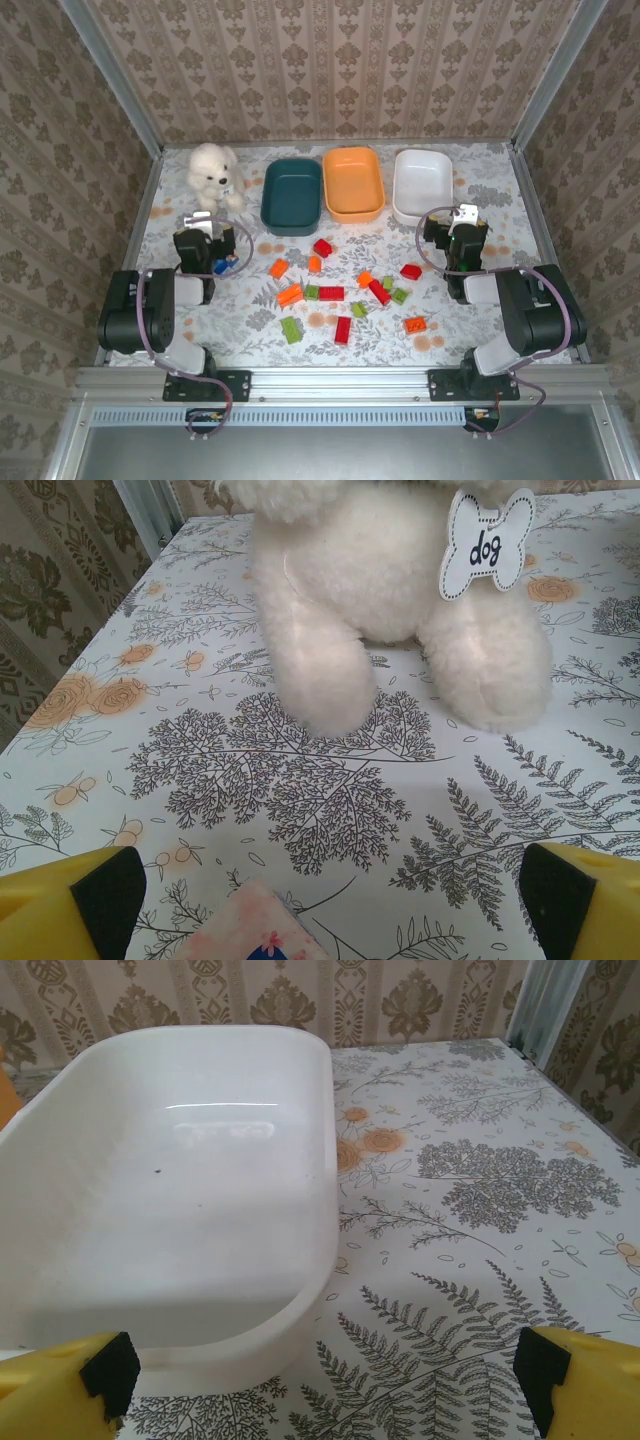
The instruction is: Sort the legos into containers by color
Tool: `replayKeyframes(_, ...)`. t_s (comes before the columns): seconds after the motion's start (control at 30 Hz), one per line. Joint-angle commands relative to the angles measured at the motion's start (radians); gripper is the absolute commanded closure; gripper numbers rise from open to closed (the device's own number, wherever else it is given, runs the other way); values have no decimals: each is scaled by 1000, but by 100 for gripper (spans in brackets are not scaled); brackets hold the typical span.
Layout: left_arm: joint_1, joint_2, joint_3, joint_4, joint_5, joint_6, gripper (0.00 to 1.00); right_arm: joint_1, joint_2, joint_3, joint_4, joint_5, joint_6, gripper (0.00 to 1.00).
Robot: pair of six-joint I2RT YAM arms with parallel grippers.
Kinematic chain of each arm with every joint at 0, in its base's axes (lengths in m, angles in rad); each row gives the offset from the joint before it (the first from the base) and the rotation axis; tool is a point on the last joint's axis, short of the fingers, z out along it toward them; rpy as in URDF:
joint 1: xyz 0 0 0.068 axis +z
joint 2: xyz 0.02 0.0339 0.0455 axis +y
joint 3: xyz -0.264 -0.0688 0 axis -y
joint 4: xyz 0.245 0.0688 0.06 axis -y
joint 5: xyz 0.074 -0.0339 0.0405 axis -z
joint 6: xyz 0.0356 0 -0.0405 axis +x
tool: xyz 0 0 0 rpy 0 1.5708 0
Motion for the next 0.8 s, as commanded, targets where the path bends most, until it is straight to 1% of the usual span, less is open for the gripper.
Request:
replayKeyframes(0.0, -6, -3, 19, 23, -12, 21, 0, -5, 2, 4, -4, -19, -13, 0)
replayKeyframes(0.6, -5, -4, 19, 21, -12, 19, 0, -5, 3, 4, -4, -20, -13, 0)
replayKeyframes(0.67, -5, -5, 16, 29, -12, 20, 0, -12, -1, 5, -10, -35, -9, 0)
replayKeyframes(0.73, -7, -40, -3, 40, -33, 21, 0, -13, -2, 0, -2, -34, -11, 0)
replayKeyframes(0.77, -19, -69, -9, 22, -69, 20, 0, -11, -14, 0, -1, -22, -11, 0)
